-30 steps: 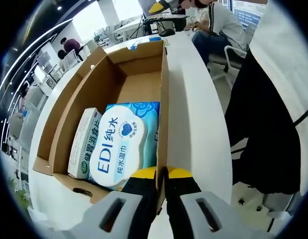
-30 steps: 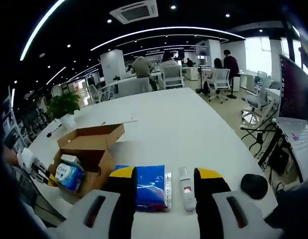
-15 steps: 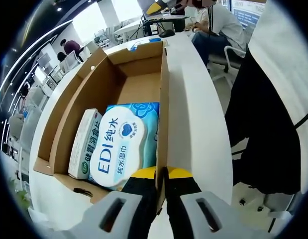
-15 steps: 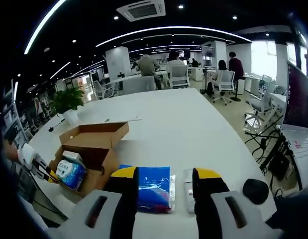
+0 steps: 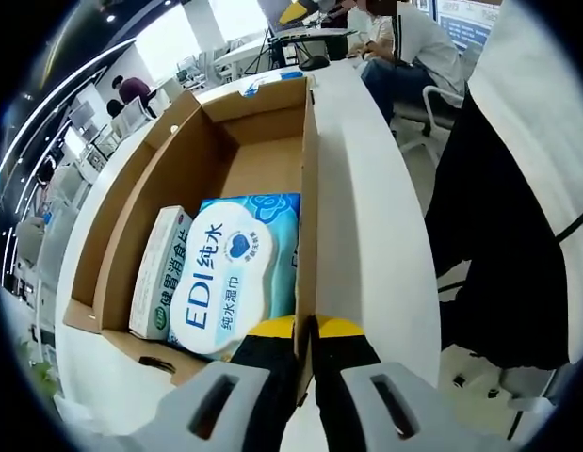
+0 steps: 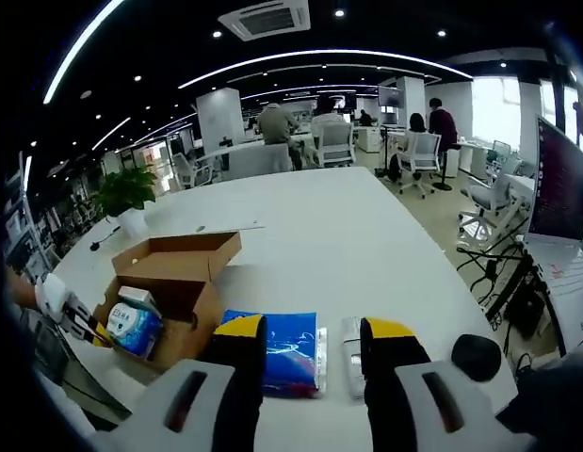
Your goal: Operate the shoe box by opening the lid, removing the specified soft item, and placing it in the target area until the item is outside and the box remains undamaged.
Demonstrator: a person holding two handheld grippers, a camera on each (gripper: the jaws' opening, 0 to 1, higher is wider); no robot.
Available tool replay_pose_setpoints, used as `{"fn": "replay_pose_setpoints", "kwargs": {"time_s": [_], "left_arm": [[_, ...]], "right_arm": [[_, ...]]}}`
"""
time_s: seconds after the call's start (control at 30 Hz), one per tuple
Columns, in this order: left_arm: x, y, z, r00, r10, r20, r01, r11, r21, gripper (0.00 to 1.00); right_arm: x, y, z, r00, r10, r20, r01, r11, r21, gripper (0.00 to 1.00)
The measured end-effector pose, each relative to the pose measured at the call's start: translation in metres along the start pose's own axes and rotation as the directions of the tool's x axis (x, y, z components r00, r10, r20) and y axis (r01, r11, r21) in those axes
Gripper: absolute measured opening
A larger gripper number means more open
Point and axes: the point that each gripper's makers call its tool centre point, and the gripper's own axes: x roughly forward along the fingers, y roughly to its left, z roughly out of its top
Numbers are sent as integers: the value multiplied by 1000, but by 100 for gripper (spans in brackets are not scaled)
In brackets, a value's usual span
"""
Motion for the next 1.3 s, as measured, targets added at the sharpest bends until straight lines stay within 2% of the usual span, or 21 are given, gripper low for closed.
{"fn": "replay_pose_setpoints", "kwargs": {"time_s": [0.07,0.1,0.13,0.17,0.2,0.3,0.4,0.5,0.6,0.73,1.03,1.3], "left_arm": [[0,0,0,1000,2,4,-2,1000,1,4],[0,0,0,1000,2,4,-2,1000,2,4],[0,0,0,1000,2,4,-2,1000,2,4],[0,0,0,1000,2,5,-2,1000,3,4],[0,0,1,1000,1,6,-1,1000,4,4],[0,0,1,1000,3,9,-3,1000,5,4],[-1,0,1,1000,4,10,-4,1000,5,4],[0,0,1,1000,2,10,-2,1000,4,4],[1,1,-1,1000,1,9,-1,1000,3,4],[1,0,-1,1000,1,8,-1,1000,3,4],[0,-1,0,1000,3,5,-3,1000,2,4],[0,-1,-1,1000,2,4,-2,1000,1,4]], "right_arm": [[-2,6,12,997,29,67,-34,997,71,43],[-3,15,20,991,62,115,-77,989,124,46],[-4,16,22,990,68,123,-85,987,135,48],[-6,20,29,983,87,159,-112,981,157,49],[-7,21,29,983,88,161,-112,983,147,49],[-7,30,30,983,101,153,-122,983,134,50],[-1,36,22,989,115,98,-123,989,80,49],[0,46,17,989,128,78,-134,988,72,46],[-1,51,20,985,145,90,-154,983,98,45],[3,53,17,987,150,60,-153,987,46,45],[2,65,14,981,187,56,-190,980,60,45],[1,63,12,982,186,41,-188,980,61,48]]}}
